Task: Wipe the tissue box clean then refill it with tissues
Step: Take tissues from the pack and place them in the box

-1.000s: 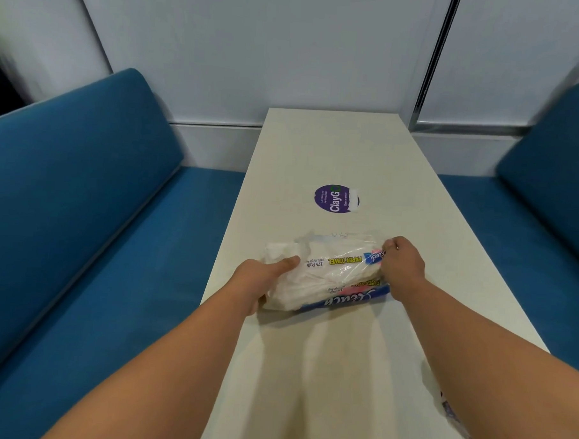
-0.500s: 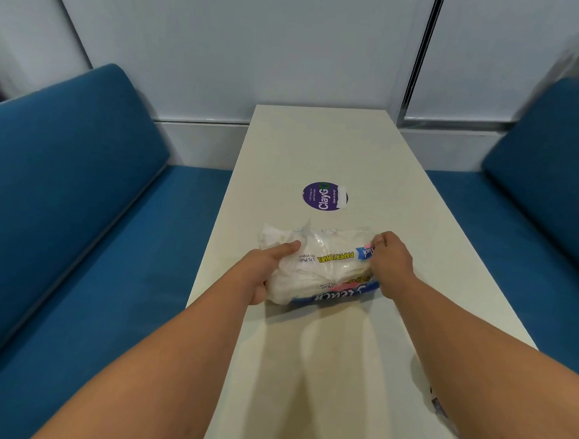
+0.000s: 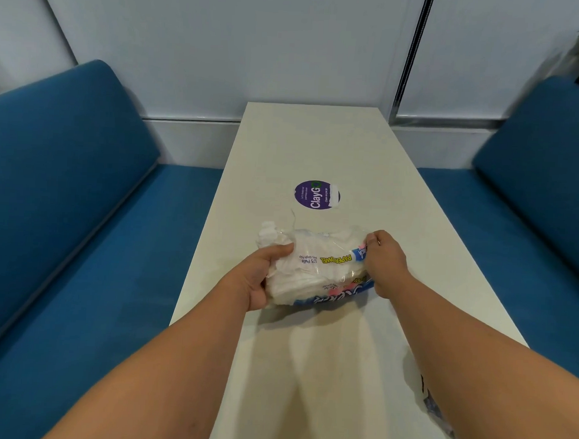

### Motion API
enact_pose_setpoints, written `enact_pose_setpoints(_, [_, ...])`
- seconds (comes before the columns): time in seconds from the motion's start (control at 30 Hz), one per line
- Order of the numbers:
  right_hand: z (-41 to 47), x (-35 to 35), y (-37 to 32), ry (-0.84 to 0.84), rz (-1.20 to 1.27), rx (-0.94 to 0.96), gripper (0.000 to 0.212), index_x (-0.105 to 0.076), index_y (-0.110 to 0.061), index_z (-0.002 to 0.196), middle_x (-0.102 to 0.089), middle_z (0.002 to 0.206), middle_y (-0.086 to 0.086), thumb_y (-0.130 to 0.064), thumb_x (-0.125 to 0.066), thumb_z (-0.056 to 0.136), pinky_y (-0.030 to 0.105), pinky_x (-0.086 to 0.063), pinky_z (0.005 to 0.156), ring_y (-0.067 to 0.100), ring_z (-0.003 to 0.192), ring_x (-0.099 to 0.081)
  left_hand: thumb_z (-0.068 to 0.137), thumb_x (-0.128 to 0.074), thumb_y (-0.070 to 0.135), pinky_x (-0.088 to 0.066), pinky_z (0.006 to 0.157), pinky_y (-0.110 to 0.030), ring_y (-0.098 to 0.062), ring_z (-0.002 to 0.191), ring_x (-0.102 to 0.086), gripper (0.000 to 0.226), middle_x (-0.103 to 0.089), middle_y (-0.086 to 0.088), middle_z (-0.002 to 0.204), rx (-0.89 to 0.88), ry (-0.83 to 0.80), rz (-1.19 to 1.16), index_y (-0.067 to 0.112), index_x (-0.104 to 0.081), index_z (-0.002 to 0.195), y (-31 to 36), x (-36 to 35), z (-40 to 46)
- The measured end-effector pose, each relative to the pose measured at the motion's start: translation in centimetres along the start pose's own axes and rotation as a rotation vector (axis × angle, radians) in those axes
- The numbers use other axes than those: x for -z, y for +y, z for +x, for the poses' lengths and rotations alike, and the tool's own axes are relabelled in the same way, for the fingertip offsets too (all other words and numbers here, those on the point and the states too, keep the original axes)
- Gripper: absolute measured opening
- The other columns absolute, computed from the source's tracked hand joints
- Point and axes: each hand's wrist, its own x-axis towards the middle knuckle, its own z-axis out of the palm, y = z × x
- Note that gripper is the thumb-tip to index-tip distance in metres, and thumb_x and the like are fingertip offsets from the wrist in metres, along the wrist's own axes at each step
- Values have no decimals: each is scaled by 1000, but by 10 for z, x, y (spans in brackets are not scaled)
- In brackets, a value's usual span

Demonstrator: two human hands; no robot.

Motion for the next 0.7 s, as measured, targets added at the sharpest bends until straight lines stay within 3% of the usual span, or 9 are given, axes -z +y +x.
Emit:
enact_pose_setpoints(0.13, [0, 0, 1, 4, -5, 10, 26, -56, -16, 93, -62, 96, 8, -31, -36, 101, 42, -52, 80, 27, 91, -59, 69, -72, 27, -52, 90, -50, -36, 103, -67, 51, -71, -15, 112, 55, 13, 24, 7, -67, 116, -1, 4, -2])
enact_pose_setpoints(0.23, [-1, -2, 1, 30, -29, 20, 25, -55, -16, 96, -61, 96, 8, -30, -35, 102, 42, -53, 81, 26, 91, -59, 72, -69, 27, -51, 92, -49, -35, 99, -68, 48, -70, -16, 112, 74, 41, -5, 7, -68, 115, -4, 8, -3])
enact_pose_setpoints(0.37, [2, 2, 1, 105, -47, -12, 24, -52, -14, 95, -58, 95, 11, -28, -34, 103, 35, -46, 68, 26, 84, -55, 87, -62, 23, -58, 75, -45, -31, 74, -72, 20, -74, -14, 91, 13, 103, -12, 8, -69, 98, -2, 27, -15])
enact_pose_setpoints(0.47, [5, 10, 0, 120, -95, -6, 27, -54, -12, 101, -56, 96, 12, -27, -32, 103, 30, -37, 67, 26, 83, -50, 87, -64, 20, -58, 71, -41, -28, 67, -71, 14, -74, -13, 82, -23, 155, -16, 10, -67, 96, -2, 52, -28])
enact_pose_setpoints(0.53, [3, 11, 1, 54, -160, 14, 31, -56, -10, 103, -58, 98, 12, -32, -33, 103, 30, -37, 69, 26, 85, -50, 86, -65, 20, -56, 73, -40, -28, 69, -72, 16, -74, -13, 83, -32, 160, -23, 9, -68, 97, -4, 63, -35])
enact_pose_setpoints(0.6, [-1, 6, 2, -56, -188, -27, 36, -57, -11, 99, -60, 99, 10, -44, -40, 98, 34, -45, 78, 28, 90, -54, 85, -65, 22, -56, 74, -40, -29, 73, -72, 19, -74, -13, 88, -24, 130, -20, 8, -70, 98, -7, 65, -37])
enact_pose_setpoints(0.7, [-7, -3, 8, -270, 12, -157, 33, -59, -14, 94, -65, 99, 8, -46, -61, 87, 41, -55, 79, 28, 90, -63, 78, -68, 23, -58, 64, -37, -29, 73, -72, 22, -74, -12, 88, -43, 93, -29, 9, -71, 95, -9, 57, -38])
